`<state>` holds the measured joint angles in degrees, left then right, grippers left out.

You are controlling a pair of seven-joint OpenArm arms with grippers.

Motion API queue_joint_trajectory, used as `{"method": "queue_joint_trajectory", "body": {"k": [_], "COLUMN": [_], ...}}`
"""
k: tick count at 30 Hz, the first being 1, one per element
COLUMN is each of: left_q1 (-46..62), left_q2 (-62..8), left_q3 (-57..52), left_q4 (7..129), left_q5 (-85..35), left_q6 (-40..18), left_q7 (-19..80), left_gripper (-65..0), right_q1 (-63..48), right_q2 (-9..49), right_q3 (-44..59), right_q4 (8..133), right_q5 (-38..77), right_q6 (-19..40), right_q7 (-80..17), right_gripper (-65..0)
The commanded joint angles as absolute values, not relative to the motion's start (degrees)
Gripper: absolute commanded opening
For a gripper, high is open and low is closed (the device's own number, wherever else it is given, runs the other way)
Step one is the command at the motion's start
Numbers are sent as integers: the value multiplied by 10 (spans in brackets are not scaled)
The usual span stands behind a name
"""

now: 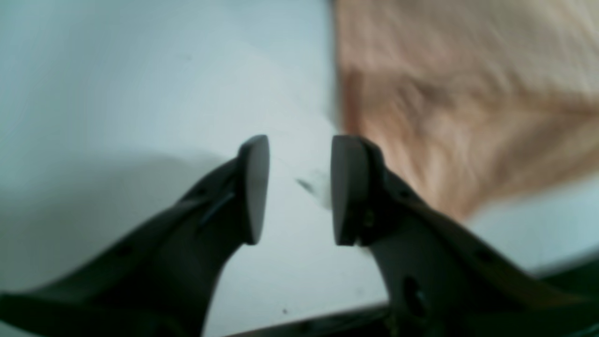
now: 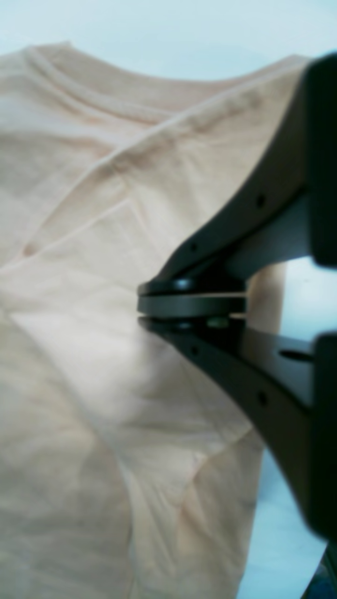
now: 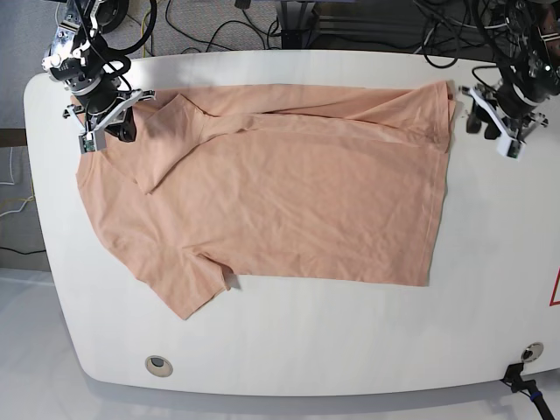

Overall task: Fold the T-shirt properly
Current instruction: 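Open both grippers and lift them off the shirt edge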

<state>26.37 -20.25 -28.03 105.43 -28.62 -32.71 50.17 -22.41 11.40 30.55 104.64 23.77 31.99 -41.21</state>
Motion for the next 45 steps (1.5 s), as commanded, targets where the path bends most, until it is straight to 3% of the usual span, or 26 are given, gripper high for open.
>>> {"method": "queue_joint_trajectory", "body": {"k": [1,3,8,21,45], "left_q1": [262,263,271,271,260], "left_q2": [-211,-209,-208,-173,-170], "left_q3": [-287,-309,-332,-284,-249], "left_q4": [1068,1068,1066,1064,996], "left_q5": [-296,-294,-294,-292,-291], "left_q6": [-375,-400,-400,-400,-400], "left_q7": [517,534,541,542,539], "left_gripper": [-401,-375,-305,-305,-307], "right_q1": [-224,-224,-224,-224,-224], "right_q2": [122,122,122,121,106], "right_q3": [309,309,306,305,305], "right_q4": [1057,1056,1055,1055,1055], "right_q5": [244,243,246,247,242], "right_q6": [322,323,323,323,324], "right_q7": [-402,-402,-402,-402,-402], "right_gripper": [-649,-649,-649,-649,-649]}}
